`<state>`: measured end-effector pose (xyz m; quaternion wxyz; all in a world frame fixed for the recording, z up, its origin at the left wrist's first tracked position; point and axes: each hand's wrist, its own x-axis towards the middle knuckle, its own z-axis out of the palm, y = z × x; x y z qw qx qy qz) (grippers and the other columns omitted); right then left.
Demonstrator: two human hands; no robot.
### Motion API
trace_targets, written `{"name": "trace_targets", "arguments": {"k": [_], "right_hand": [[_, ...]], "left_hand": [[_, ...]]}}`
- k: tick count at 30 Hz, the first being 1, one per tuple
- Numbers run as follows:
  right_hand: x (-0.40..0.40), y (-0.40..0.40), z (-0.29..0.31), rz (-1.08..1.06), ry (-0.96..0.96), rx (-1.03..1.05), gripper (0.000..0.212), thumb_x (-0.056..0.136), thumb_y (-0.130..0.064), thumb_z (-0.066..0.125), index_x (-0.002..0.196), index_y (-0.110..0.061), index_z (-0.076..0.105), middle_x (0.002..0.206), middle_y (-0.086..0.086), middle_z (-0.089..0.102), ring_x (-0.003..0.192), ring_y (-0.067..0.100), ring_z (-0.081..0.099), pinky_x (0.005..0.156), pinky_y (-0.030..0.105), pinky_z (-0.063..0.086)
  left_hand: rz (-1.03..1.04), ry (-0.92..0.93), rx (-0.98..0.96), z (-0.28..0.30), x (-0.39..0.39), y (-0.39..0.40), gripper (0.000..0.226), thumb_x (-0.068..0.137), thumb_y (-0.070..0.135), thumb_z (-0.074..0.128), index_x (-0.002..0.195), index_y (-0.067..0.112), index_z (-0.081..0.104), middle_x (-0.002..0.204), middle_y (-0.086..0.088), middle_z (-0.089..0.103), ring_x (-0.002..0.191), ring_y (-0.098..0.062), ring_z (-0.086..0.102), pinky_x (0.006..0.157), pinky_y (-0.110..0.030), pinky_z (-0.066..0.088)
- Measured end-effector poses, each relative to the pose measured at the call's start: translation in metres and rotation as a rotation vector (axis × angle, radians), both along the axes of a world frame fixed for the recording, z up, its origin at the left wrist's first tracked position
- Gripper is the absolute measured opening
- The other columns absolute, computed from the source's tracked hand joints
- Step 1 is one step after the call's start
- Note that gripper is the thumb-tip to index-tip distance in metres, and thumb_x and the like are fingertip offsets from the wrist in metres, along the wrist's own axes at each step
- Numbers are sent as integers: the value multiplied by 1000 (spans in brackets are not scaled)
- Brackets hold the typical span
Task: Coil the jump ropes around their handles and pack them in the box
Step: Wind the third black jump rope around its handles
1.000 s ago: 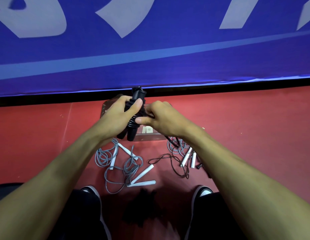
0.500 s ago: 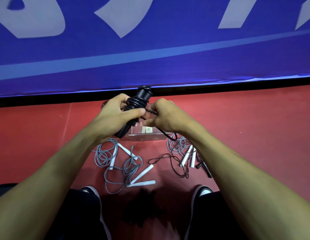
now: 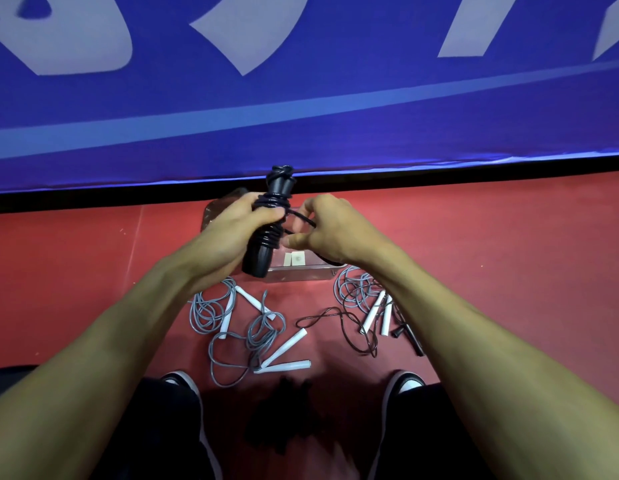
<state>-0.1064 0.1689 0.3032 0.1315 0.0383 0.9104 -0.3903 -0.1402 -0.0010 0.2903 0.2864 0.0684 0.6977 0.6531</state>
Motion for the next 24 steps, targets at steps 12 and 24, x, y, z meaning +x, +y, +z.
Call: {"name": "trace_targets", "arguments": {"k": [12,24], "right_hand": [[-1,-5,-4,54,66,-6,29,79,-23,81,102,-13,67,89,9,72,83,26,64,71,33,49],[-1,-2,-3,107,-37,-1,25,80,-12,80,87,-16,57,66,-4,56,57,13,53,55,28,41]], "left_hand": [[52,154,-145,0,0,0,50,69,14,91,107,9,60,92,-1,68,81,-8,68,72,-24,56],[-44,197,-249,-9,-1,-4,57,74,53,84,113,19,60,102,2,69,92,-13,68,90,-37,52]]}}
